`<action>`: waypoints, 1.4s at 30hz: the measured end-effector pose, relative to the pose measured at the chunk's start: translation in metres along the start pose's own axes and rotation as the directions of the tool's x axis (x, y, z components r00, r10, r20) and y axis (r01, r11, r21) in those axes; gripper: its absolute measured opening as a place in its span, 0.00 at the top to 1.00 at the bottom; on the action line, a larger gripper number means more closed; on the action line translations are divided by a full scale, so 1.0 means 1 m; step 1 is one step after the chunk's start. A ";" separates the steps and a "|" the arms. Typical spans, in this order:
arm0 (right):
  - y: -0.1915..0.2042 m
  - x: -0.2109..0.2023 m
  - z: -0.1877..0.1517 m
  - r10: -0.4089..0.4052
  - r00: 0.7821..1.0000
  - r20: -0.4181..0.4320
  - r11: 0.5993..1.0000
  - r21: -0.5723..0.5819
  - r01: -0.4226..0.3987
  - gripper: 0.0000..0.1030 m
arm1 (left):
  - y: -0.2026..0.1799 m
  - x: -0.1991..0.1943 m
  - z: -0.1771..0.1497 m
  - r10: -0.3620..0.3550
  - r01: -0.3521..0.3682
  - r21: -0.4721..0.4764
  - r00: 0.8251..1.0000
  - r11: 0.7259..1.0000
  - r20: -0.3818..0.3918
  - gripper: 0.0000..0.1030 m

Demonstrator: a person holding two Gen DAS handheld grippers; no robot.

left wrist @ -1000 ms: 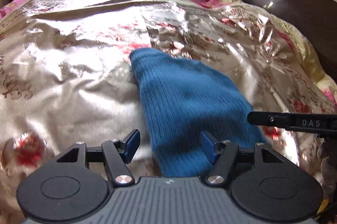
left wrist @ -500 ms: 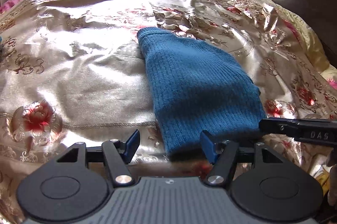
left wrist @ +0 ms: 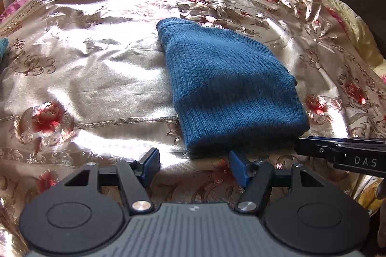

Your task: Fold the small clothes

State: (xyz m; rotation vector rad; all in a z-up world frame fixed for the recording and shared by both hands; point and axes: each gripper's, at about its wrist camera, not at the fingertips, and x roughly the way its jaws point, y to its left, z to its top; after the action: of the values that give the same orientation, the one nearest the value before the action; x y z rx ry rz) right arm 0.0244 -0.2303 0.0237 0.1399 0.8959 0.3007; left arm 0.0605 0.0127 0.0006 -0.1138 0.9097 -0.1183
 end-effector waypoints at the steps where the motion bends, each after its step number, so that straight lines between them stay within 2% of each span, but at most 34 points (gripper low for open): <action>1: 0.002 0.000 -0.001 -0.001 1.000 -0.001 1.000 -0.004 0.001 0.77 | -0.001 0.000 -0.001 0.002 -0.002 0.002 1.000 1.000 -0.001 0.34; 7: 0.012 -0.001 -0.008 -0.017 1.000 0.011 0.999 -0.032 0.017 0.72 | -0.007 -0.001 -0.006 0.006 -0.006 0.015 1.000 1.000 -0.012 0.28; 13: 0.016 -0.003 -0.013 -0.026 0.999 0.024 0.999 -0.035 0.027 0.68 | -0.010 -0.002 -0.010 0.009 -0.009 0.022 1.000 1.000 -0.023 0.27; 17: 0.020 -0.004 -0.016 -0.027 0.999 0.030 0.998 -0.048 0.029 0.61 | -0.012 -0.002 -0.013 0.012 -0.011 0.025 1.000 1.000 -0.026 0.27; 22: 0.023 -0.007 -0.019 -0.044 0.998 0.044 0.997 -0.058 0.047 0.60 | -0.012 -0.004 -0.015 0.010 -0.009 0.022 1.000 1.000 -0.027 0.26; 25: 0.022 -0.009 -0.021 -0.066 0.996 0.053 0.996 -0.052 0.069 0.54 | -0.011 -0.005 -0.017 0.006 -0.006 0.013 1.000 1.000 -0.027 0.26; 28: 0.022 -0.010 -0.023 -0.099 0.993 0.058 0.993 -0.060 0.102 0.54 | -0.010 -0.006 -0.019 0.006 -0.006 0.003 1.000 1.000 -0.026 0.26; 35: 0.022 -0.011 -0.026 -0.134 0.989 0.064 0.987 -0.076 0.139 0.49 | -0.012 -0.007 -0.024 0.029 -0.029 0.013 0.999 0.999 -0.023 0.22; 40: 0.022 -0.011 -0.028 -0.148 0.987 0.070 0.985 -0.075 0.153 0.43 | -0.011 -0.010 -0.027 0.055 -0.055 0.003 0.998 0.998 -0.001 0.19; 42: 0.024 -0.012 -0.029 -0.156 0.985 0.072 0.983 -0.082 0.162 0.38 | -0.011 -0.011 -0.027 0.068 -0.068 0.000 0.998 0.998 0.002 0.17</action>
State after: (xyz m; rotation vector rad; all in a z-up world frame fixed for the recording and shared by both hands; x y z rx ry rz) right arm -0.0098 -0.2118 0.0206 -0.0037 0.8221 0.1852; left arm 0.0321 0.0022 -0.0059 -0.0828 0.9108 -0.0552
